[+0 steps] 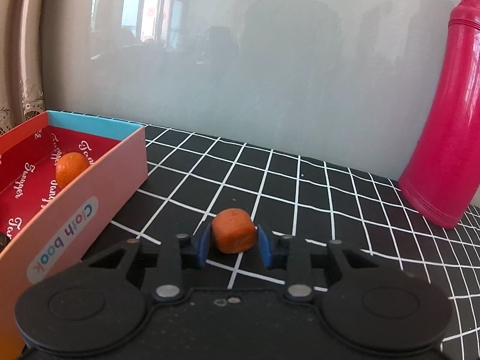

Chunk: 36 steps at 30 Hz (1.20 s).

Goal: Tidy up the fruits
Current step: 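Carry the small orange fruit into the red box and open the right gripper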

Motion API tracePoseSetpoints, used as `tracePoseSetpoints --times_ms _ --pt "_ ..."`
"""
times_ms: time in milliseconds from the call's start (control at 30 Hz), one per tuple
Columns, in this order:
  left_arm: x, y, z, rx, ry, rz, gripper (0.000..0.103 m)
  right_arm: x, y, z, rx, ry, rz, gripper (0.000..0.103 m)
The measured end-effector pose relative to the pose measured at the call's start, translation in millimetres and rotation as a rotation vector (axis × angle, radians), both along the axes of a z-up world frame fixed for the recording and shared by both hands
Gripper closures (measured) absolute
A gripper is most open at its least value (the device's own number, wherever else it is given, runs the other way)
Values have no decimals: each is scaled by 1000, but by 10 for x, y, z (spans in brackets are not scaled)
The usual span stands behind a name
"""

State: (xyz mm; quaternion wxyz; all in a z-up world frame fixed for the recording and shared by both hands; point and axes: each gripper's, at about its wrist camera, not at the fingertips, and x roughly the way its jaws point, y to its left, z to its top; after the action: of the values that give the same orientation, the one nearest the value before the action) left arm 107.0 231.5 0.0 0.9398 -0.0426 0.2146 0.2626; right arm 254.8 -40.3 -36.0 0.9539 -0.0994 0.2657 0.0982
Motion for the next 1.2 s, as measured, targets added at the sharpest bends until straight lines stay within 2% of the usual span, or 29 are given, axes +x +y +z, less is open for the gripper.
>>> tracePoseSetpoints --times_ms 233,433,767,1200 --pt "-84 -1 45 -3 -3 -7 0 -187 75 187 -4 -36 17 72" --pt "-195 -6 114 -11 -16 -15 0 -501 144 479 1 -100 45 72" --pt "-353 37 198 -18 -28 -23 0 -1006 306 792 9 -173 123 72" --pt "-418 -101 289 -1 -25 -60 0 -1270 708 849 36 -162 218 72"
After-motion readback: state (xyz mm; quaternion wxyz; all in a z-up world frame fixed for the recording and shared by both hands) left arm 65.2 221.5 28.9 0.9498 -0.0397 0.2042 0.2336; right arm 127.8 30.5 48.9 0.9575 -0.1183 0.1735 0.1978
